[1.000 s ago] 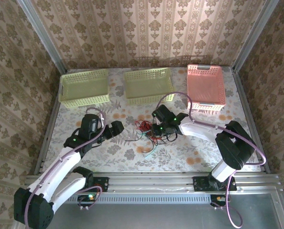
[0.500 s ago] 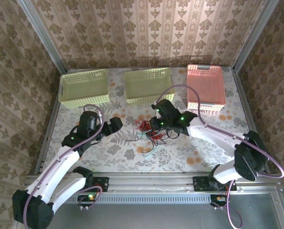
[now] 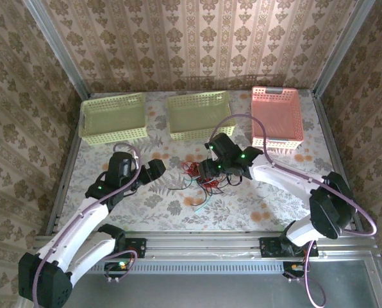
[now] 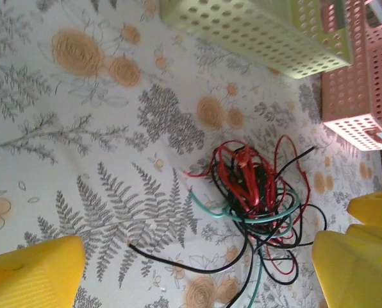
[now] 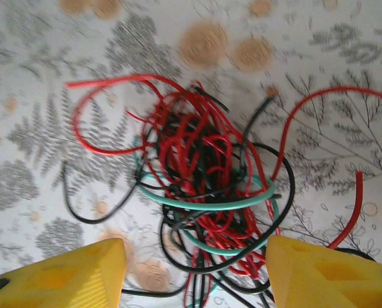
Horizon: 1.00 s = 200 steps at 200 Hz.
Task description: Untangle the cables
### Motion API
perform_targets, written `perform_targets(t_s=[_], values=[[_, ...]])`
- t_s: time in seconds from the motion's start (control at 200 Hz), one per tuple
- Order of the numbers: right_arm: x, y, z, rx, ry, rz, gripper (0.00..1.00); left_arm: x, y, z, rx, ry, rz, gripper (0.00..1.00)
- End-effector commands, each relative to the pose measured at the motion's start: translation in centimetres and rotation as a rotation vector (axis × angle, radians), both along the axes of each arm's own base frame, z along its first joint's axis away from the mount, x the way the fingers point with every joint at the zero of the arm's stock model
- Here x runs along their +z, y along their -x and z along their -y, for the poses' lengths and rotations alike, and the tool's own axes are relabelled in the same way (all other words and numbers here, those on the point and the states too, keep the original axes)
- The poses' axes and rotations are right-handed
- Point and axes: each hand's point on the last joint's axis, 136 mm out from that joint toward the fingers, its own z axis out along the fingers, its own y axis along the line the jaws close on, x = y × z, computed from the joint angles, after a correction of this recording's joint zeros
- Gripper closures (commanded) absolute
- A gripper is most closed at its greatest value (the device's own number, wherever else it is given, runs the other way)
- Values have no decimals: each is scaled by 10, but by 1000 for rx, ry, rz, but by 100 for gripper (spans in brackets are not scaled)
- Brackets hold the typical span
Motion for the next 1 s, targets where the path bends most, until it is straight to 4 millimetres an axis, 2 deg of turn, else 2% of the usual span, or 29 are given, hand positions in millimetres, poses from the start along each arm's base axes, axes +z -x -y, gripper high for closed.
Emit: perform_targets(t_s=[0.0,0.135,0.2,0.255,0.265,0.37,0.42,0.67,0.705,0.73,0.995], values=[[-32,10,5,13,41,-94,39,-8,2,8,-2,53,-32,8],[-55,8,1,8,39,-128,40,-11,1,8,0,47,-43,8],[-64,6,-2,5,42,-139,44,-11,0,8,6,46,-42,8],[-69,4,-3,0,47,-145,55,-10,0,8,8,46,-39,8],[-69,3,-3,-2,47,-144,57,-9,3,13,-14,45,-39,8],[-59,0,-4,-23,26,-116,90,-8,6,14,-23,38,-39,8],[-47,-2,-4,-34,9,-84,100,-8,6,13,-20,35,-37,8],[49,-8,0,-53,-52,165,100,6,2,12,-17,27,2,8],[54,-9,-1,-52,-50,178,100,8,1,12,-18,24,8,8],[71,-8,1,-53,-73,212,100,10,0,12,-19,21,13,8],[149,-16,-5,-12,-129,363,100,21,-3,11,-19,6,39,8]])
